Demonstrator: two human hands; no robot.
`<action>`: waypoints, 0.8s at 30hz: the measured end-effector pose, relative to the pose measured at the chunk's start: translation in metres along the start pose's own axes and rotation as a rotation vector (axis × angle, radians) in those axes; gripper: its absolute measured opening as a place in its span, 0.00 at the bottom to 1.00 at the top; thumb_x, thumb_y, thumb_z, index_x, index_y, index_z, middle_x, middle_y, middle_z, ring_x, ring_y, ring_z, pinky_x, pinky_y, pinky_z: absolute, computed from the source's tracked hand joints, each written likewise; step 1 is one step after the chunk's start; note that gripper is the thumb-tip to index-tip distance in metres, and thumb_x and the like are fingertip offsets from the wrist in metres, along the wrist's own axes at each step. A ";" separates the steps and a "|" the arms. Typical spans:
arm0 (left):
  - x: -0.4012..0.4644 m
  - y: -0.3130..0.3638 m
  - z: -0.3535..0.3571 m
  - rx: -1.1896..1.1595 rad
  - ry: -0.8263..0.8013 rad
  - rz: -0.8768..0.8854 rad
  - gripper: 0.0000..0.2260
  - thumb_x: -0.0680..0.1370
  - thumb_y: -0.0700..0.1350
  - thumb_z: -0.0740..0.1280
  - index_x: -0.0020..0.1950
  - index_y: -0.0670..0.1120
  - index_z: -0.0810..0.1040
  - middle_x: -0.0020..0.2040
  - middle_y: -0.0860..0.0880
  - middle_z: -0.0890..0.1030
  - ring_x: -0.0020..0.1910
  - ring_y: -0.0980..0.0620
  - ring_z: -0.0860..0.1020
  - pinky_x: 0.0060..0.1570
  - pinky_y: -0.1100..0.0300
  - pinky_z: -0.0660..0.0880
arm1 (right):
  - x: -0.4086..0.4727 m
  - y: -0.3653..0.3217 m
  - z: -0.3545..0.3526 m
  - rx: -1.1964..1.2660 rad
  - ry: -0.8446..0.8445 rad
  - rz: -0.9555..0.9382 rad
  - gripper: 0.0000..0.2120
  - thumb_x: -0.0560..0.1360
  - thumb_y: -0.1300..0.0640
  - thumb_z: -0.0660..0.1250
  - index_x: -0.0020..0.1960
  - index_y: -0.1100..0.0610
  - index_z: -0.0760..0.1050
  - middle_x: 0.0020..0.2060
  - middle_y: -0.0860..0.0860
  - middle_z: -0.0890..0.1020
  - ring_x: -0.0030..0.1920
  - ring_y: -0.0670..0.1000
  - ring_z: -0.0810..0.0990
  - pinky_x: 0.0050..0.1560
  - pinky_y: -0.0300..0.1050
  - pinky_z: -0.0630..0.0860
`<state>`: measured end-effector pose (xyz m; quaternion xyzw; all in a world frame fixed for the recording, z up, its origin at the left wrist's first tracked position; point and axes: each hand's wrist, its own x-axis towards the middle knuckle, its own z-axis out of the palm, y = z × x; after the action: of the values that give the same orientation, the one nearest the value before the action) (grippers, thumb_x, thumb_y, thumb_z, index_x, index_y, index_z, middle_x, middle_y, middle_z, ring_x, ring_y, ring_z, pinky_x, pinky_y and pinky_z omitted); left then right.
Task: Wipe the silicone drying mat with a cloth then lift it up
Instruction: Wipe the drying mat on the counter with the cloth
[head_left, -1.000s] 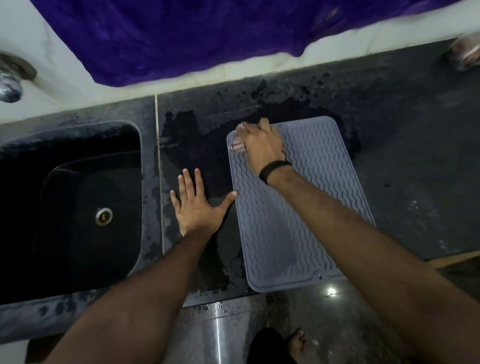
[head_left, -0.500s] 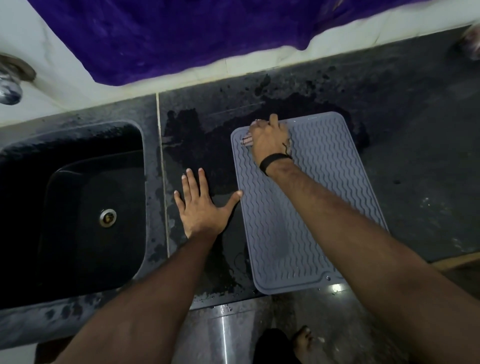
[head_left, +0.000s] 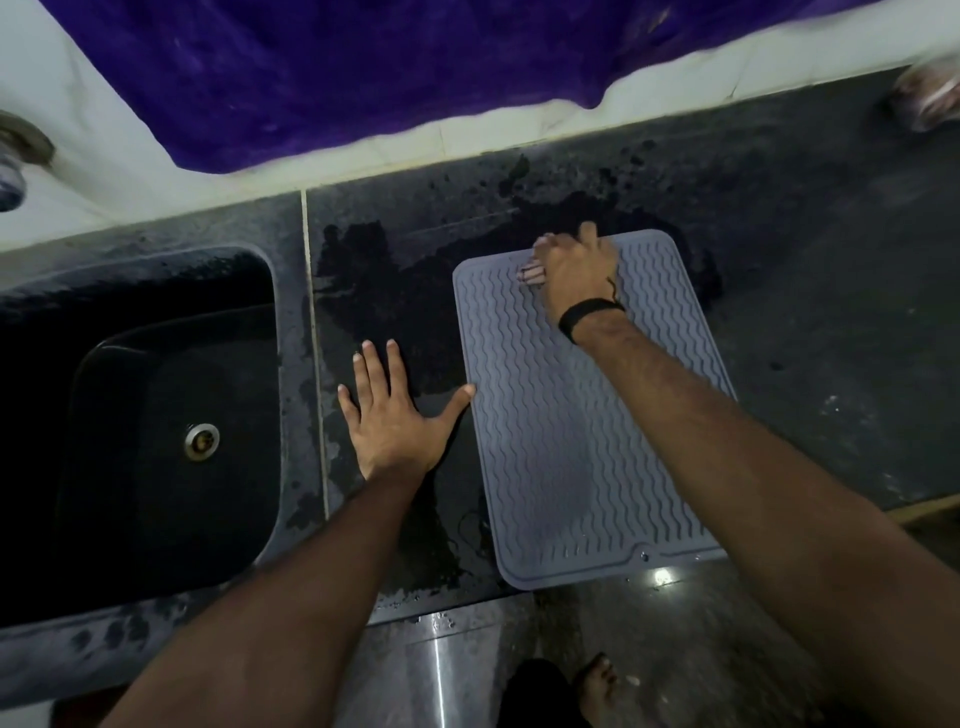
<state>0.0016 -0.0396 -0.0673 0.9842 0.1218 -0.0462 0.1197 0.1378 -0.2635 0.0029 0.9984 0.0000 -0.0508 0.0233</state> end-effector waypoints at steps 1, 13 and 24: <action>0.000 0.000 0.000 -0.003 -0.004 -0.002 0.55 0.68 0.85 0.44 0.85 0.51 0.41 0.85 0.48 0.40 0.83 0.50 0.38 0.80 0.42 0.39 | 0.001 0.002 0.001 0.004 0.004 0.023 0.23 0.72 0.54 0.68 0.66 0.57 0.73 0.62 0.55 0.77 0.67 0.60 0.65 0.61 0.53 0.66; 0.001 0.001 -0.001 0.018 0.000 -0.006 0.55 0.68 0.85 0.43 0.85 0.52 0.41 0.85 0.48 0.41 0.83 0.50 0.39 0.80 0.43 0.38 | -0.020 -0.056 0.015 0.125 0.049 -0.203 0.24 0.73 0.61 0.64 0.69 0.56 0.71 0.70 0.54 0.70 0.69 0.60 0.64 0.65 0.55 0.64; 0.001 0.002 -0.002 0.021 -0.008 -0.011 0.56 0.68 0.85 0.43 0.85 0.51 0.41 0.85 0.47 0.41 0.83 0.49 0.39 0.80 0.42 0.39 | -0.122 -0.023 0.034 0.157 0.055 -0.252 0.27 0.69 0.62 0.68 0.68 0.54 0.72 0.68 0.53 0.73 0.63 0.59 0.69 0.62 0.56 0.67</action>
<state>0.0028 -0.0406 -0.0653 0.9846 0.1262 -0.0522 0.1095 0.0134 -0.2416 -0.0196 0.9903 0.1218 -0.0256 -0.0612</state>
